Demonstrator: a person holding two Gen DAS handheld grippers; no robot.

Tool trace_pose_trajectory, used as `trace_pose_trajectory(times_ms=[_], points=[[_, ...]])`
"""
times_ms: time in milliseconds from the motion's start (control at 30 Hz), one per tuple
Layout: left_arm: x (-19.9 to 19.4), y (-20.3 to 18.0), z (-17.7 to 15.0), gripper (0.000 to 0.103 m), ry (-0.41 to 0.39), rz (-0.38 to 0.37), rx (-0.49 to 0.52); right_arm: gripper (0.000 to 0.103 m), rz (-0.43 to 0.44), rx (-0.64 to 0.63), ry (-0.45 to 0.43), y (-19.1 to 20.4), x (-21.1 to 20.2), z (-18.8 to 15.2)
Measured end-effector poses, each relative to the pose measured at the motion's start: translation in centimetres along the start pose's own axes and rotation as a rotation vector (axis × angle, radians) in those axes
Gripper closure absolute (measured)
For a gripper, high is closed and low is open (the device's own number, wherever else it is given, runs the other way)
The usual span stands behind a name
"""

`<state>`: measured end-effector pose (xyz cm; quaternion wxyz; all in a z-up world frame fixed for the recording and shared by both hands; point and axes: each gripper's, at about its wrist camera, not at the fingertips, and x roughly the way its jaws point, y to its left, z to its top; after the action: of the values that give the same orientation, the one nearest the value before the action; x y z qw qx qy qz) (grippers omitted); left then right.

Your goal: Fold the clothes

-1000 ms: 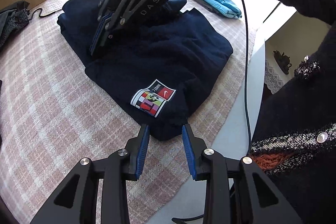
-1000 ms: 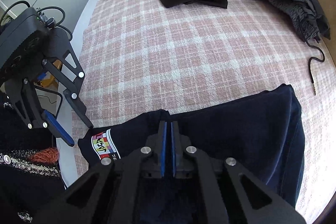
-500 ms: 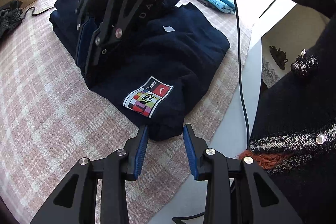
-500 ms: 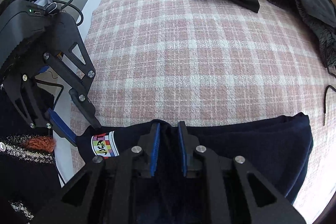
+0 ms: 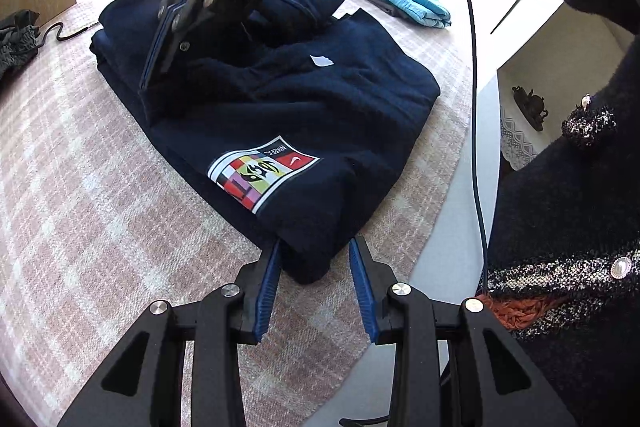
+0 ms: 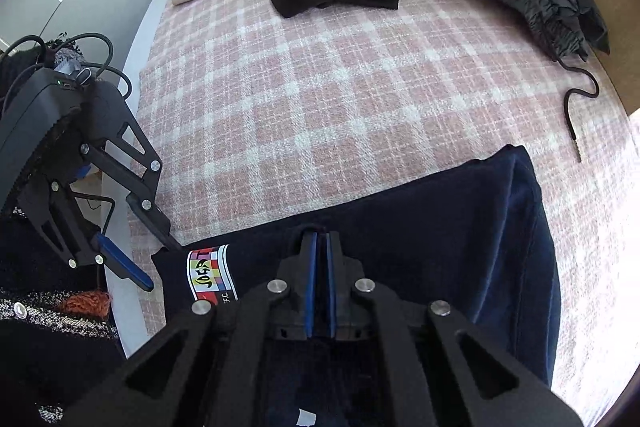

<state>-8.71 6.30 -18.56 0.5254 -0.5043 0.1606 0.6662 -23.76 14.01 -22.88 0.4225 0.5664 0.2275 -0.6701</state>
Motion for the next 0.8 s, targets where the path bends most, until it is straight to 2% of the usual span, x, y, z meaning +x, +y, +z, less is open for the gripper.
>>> trace_pose_trajectory(times_ms=[233, 333, 400, 533, 667, 733, 800], points=[[-0.4, 0.4, 0.6, 0.07, -0.022, -0.012, -0.002, 0.098, -0.009, -0.001, -0.007, 0.6, 0.6, 0.1], [0.0, 0.1, 0.7, 0.071, -0.003, -0.055, 0.008, 0.098, -0.021, 0.008, -0.004, 0.6, 1.4, 0.3], [0.5, -0.4, 0.5, 0.076, 0.022, -0.082, 0.023, 0.098, -0.032, 0.014, 0.0, 0.6, 2.1, 0.5], [0.2, -0.3, -0.4, 0.076, 0.036, -0.086, 0.011, 0.094, -0.039, 0.076, -0.012, 0.2, 1.1, 0.6], [-1.3, -0.5, 0.4, 0.076, 0.015, -0.069, 0.031, 0.082, -0.092, 0.18, -0.143, -0.2, -4.4, -2.1], [-2.2, -0.9, 1.1, 0.076, -0.005, -0.059, 0.05, 0.079, -0.086, 0.264, -0.23, 0.1, -7.3, -4.5], [-3.2, -1.2, 1.8, 0.074, -0.026, -0.049, 0.069, 0.069, -0.065, 0.348, -0.322, 0.6, -9.2, -6.6]])
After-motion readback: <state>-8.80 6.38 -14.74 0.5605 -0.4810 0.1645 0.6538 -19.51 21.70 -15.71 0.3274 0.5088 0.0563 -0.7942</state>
